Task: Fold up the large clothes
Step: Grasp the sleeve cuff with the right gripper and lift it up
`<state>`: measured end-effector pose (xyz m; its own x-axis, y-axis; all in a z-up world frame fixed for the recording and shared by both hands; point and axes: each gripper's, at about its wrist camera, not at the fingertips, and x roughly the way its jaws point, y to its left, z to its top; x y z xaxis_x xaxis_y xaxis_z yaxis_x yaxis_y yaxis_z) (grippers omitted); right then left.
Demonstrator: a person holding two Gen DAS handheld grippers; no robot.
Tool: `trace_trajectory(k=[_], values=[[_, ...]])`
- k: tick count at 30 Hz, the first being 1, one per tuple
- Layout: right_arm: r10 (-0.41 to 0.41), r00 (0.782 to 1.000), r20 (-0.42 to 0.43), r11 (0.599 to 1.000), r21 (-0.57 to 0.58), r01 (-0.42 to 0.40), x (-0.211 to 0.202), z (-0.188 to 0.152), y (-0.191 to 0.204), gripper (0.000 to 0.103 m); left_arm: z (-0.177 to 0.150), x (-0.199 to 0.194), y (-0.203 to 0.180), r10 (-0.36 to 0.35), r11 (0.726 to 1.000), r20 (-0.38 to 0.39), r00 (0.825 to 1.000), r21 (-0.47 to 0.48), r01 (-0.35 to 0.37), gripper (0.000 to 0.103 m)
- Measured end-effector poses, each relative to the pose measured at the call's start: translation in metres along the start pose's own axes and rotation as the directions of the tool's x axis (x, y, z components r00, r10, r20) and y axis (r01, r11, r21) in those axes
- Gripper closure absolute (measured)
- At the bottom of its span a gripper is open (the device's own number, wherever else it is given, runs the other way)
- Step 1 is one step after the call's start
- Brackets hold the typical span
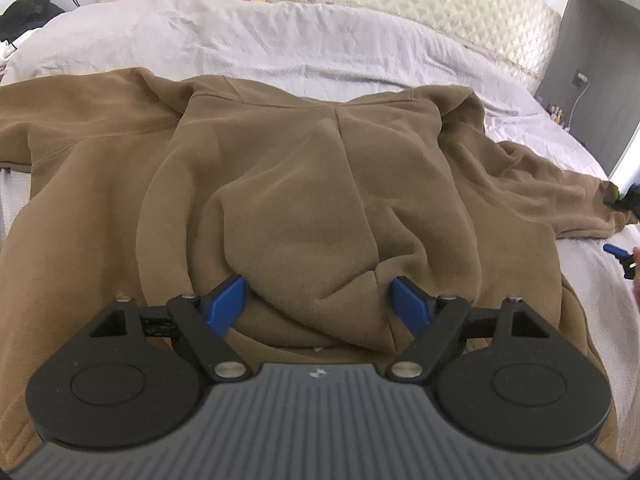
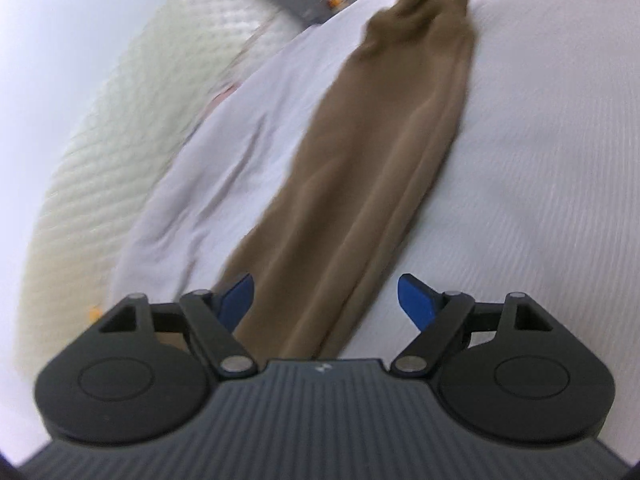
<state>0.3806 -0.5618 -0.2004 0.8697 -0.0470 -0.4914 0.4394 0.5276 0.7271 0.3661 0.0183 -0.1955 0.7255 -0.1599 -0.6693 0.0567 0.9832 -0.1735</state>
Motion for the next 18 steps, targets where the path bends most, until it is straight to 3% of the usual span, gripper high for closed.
trace_trajectory(k=[4, 7, 16, 18], values=[[-0.039, 0.997, 0.059, 0.999, 0.015, 0.038, 0.032, 0.033, -0.035, 0.023, 0.004, -0.001, -0.001, 0.003, 1.0, -0.023, 1.0, 0.02, -0.002, 0.019], [-0.012, 0.995, 0.103, 0.998, 0.062, 0.006, 0.058, 0.06, -0.062, 0.028, 0.006, -0.002, -0.004, 0.013, 0.998, -0.018, 1.0, 0.065, -0.012, 0.019], [0.069, 0.97, 0.234, 0.995, -0.088, -0.05, 0.119, 0.127, -0.08, 0.03, 0.004, 0.005, -0.011, 0.065, 0.998, -0.014, 0.998, -0.002, -0.066, 0.016], [0.077, 0.963, 0.258, 0.993, -0.102, -0.052, 0.127, 0.138, -0.081, 0.035, 0.005, 0.005, -0.013, 0.081, 0.997, -0.015, 0.997, -0.019, -0.081, 0.016]])
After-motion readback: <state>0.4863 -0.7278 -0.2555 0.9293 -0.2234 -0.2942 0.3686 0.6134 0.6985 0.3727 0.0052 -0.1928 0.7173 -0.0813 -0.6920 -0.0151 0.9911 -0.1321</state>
